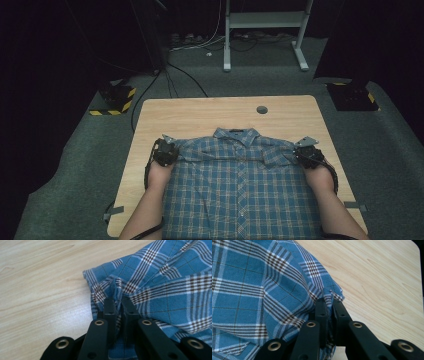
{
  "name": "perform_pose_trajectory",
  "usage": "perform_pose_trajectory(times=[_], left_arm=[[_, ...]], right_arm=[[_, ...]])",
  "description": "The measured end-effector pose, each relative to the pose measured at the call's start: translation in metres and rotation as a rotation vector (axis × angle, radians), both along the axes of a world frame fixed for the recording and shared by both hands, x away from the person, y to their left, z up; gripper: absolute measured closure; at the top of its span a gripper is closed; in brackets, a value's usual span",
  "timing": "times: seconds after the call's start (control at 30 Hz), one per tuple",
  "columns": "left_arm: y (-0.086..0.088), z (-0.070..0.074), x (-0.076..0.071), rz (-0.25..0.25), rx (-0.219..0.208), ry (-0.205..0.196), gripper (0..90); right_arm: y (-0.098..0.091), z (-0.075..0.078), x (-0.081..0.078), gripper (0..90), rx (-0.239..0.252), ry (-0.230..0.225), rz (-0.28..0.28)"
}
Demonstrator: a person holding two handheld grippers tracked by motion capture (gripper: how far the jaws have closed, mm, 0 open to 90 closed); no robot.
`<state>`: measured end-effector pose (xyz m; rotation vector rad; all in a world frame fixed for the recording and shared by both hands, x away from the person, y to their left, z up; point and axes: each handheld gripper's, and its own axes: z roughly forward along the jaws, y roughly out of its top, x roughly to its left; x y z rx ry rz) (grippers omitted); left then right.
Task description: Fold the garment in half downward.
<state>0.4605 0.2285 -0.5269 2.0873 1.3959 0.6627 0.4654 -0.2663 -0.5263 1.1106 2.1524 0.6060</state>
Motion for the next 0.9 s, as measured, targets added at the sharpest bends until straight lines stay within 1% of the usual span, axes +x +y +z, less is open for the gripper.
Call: perform_pose_trajectory(times=[0.03,0.07,0.2,0.27,0.3,0.33,0.37,0.4,0.43,0.47,0.5,0.53,0.57,0.6,0.63,0.67,0.7,0.73,0.77,0.8,0.83,0.87,0.9], left_arm=[[-0.001,0.000,0.003,-0.003,0.016,-0.001,84.1],[-0.001,0.000,0.003,-0.003,0.016,-0.001,84.1],[-0.002,0.000,0.010,0.002,0.022,-0.003,84.1],[-0.003,0.001,0.013,-0.007,0.046,-0.010,84.1],[-0.005,0.002,0.017,-0.012,0.070,0.002,84.0],[-0.005,0.002,0.017,-0.012,0.070,0.002,84.0],[-0.007,0.003,0.020,-0.006,0.074,0.007,84.0],[-0.007,0.003,0.021,-0.003,0.076,0.009,84.1],[-0.006,0.003,0.024,0.017,0.043,0.014,84.2],[-0.006,0.003,0.024,0.017,0.043,0.014,84.4],[-0.003,0.003,0.024,0.033,-0.002,0.025,84.4],[0.000,0.003,0.024,0.046,-0.049,0.031,84.7],[0.007,0.003,0.021,0.067,-0.130,0.023,85.0],[0.007,0.003,0.021,0.067,-0.130,0.023,85.1],[0.011,0.004,0.018,0.076,-0.187,0.011,85.1],[0.013,0.012,0.013,0.072,-0.228,-0.031,85.2],[0.013,0.012,0.013,0.072,-0.228,-0.031,85.2],[0.014,0.020,0.010,0.057,-0.245,-0.067,85.2],[0.013,0.031,0.006,0.035,-0.227,-0.102,85.2],[0.013,0.031,0.006,0.035,-0.227,-0.102,85.2],[0.013,0.037,0.006,0.029,-0.210,-0.111,85.2],[0.013,0.043,0.007,0.029,-0.206,-0.112,85.2],[0.014,0.047,0.007,0.032,-0.215,-0.114,85.2]], right_arm=[[0.001,0.001,0.004,84.6,-0.011,0.004,0.002],[0.001,0.001,0.004,84.6,-0.011,0.004,0.002],[0.004,0.000,0.013,84.6,-0.030,-0.004,0.000],[0.007,0.001,0.024,84.5,-0.079,-0.009,0.011],[0.008,0.001,0.028,84.5,-0.088,-0.010,0.013],[0.008,0.001,0.028,84.5,-0.088,-0.010,0.013],[0.008,0.001,0.032,84.5,-0.083,-0.004,0.005],[0.008,0.003,0.037,84.4,-0.062,0.010,-0.009],[0.007,0.004,0.039,84.3,-0.052,0.014,-0.015],[0.007,0.004,0.039,84.3,-0.052,0.014,-0.015],[0.006,0.004,0.039,84.3,-0.036,0.017,-0.021],[0.004,0.006,0.038,84.3,-0.007,0.016,-0.029],[-0.002,0.007,0.033,84.4,0.076,0.004,-0.049],[-0.002,0.007,0.033,84.4,0.076,0.004,-0.049],[-0.005,0.008,0.030,84.4,0.118,-0.004,-0.061],[-0.011,0.015,0.022,84.5,0.175,-0.041,-0.076],[-0.011,0.015,0.022,84.5,0.175,-0.041,-0.076],[-0.012,0.019,0.019,84.5,0.190,-0.055,-0.073],[-0.014,0.034,0.011,84.5,0.216,-0.094,-0.054],[-0.014,0.038,0.009,84.5,0.215,-0.099,-0.043],[-0.014,0.038,0.009,84.5,0.215,-0.099,-0.043],[-0.014,0.044,0.008,84.5,0.204,-0.104,-0.029],[-0.014,0.052,0.007,84.4,0.200,-0.109,-0.023]])
